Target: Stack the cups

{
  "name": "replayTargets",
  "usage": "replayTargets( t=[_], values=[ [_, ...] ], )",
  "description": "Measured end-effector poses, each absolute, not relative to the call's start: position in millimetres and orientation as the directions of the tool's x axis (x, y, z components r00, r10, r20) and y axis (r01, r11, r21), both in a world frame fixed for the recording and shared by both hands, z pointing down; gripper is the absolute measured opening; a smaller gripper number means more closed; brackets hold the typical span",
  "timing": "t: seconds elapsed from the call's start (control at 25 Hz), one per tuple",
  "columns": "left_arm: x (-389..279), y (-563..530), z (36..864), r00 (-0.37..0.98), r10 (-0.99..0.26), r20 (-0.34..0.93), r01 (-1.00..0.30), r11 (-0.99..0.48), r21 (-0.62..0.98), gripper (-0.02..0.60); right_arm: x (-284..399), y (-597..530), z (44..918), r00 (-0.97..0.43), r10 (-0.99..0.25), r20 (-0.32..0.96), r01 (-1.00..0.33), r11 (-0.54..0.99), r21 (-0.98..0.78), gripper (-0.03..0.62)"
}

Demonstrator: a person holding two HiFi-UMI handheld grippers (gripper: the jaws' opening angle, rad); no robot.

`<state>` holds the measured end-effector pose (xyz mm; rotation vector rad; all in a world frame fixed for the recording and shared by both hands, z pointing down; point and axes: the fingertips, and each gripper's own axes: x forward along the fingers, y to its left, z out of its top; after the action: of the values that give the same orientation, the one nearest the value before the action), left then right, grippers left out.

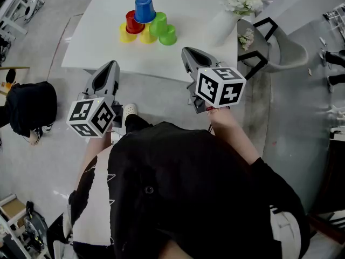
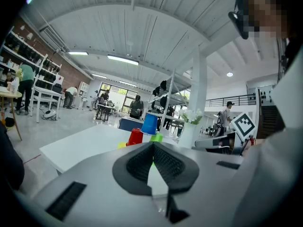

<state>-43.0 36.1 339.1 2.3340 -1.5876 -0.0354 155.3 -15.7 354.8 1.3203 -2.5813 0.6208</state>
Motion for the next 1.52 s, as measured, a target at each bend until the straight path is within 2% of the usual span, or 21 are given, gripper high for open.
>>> replayTargets(
  t=[1.52],
  values=[
    [-44.8,35.4,345.4,0.368,-0.916,0.159,-0.906,-0.315,0.284,0.010,156.8,-19.3,369.4,-0.583,-0.724,0.369,-0.813,0.513,-0.276,0.002]
  ],
)
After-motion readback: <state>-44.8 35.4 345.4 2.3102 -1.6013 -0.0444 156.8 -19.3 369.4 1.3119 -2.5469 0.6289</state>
